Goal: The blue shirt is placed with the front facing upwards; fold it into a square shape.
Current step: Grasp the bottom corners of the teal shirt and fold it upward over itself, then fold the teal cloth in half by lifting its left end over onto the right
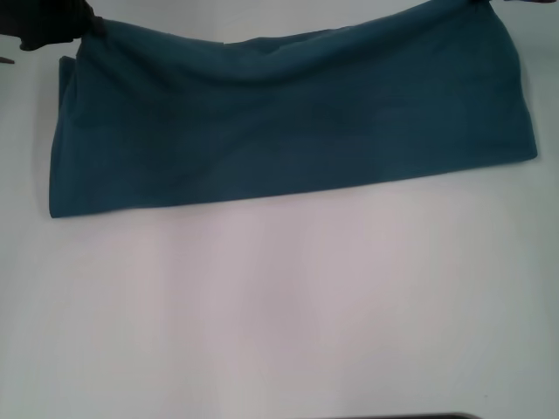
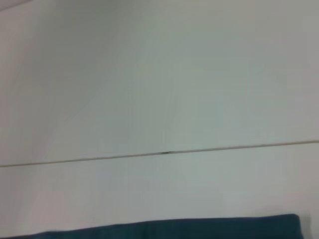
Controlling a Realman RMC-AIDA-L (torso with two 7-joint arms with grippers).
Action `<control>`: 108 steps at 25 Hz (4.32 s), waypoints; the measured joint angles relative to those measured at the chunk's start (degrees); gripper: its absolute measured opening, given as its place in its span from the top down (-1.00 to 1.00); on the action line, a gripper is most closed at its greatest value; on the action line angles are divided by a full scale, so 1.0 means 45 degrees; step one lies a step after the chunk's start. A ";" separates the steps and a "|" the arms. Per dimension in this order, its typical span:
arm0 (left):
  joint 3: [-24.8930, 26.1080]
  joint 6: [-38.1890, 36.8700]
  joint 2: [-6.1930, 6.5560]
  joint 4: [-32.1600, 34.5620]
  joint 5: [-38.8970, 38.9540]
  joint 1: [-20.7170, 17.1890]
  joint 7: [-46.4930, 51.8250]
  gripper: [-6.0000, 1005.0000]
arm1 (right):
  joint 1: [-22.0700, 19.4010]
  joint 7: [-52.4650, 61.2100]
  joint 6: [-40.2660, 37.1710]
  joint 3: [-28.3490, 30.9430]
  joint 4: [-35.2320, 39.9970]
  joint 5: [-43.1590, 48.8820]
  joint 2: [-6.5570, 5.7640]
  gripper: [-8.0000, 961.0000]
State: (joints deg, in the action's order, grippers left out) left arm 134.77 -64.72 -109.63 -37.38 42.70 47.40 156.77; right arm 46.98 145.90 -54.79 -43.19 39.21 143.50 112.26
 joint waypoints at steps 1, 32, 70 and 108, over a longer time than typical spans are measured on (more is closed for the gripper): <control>-0.0026 0.0128 -0.0003 0.0062 -0.0005 0.0012 0.0000 0.96 | 0.0004 0.0000 0.0199 -0.0063 -0.0109 0.0001 0.0016 0.86; -0.0058 0.1617 -0.0182 0.0378 -0.0943 0.0158 0.0734 0.96 | 0.0478 -0.0002 0.2560 -0.1222 -0.1100 0.0024 0.0268 0.69; 0.3965 -0.4898 -0.0247 -0.1295 0.4642 -0.3361 -0.2530 -0.58 | -0.4662 -0.6156 -0.6295 0.1943 0.1792 -0.8134 -0.0163 -0.80; 0.3149 0.0516 -0.1942 0.0349 0.3762 -0.4069 -0.2175 -0.59 | -0.6128 -0.9394 -0.8085 0.2504 0.0017 -0.8600 0.0600 -0.81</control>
State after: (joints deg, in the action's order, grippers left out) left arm 148.94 -62.40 -118.37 -35.81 59.63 29.10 146.99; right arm 19.41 103.63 -91.17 -31.92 39.28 104.80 114.96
